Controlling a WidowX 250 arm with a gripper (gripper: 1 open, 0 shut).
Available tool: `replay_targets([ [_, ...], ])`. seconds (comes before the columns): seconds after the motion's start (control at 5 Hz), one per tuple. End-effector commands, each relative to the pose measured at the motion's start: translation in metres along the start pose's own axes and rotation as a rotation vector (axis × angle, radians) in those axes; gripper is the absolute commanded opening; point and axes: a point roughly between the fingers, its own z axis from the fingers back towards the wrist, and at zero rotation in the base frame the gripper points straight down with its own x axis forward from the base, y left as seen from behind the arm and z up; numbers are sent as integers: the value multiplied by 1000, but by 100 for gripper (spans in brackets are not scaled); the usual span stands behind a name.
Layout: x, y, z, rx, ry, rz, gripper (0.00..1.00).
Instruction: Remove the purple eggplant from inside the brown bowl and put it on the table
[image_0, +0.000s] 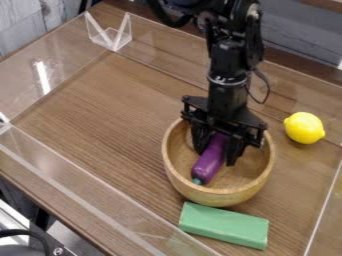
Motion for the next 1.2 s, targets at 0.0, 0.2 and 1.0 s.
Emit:
replay_targets([
  [0.0, 7, 2, 20, -13, -66, 12, 0],
  [0.2, 6, 3, 21, -16, -65, 18, 0],
  [1.0, 3, 9, 27, -25, -65, 42, 0],
])
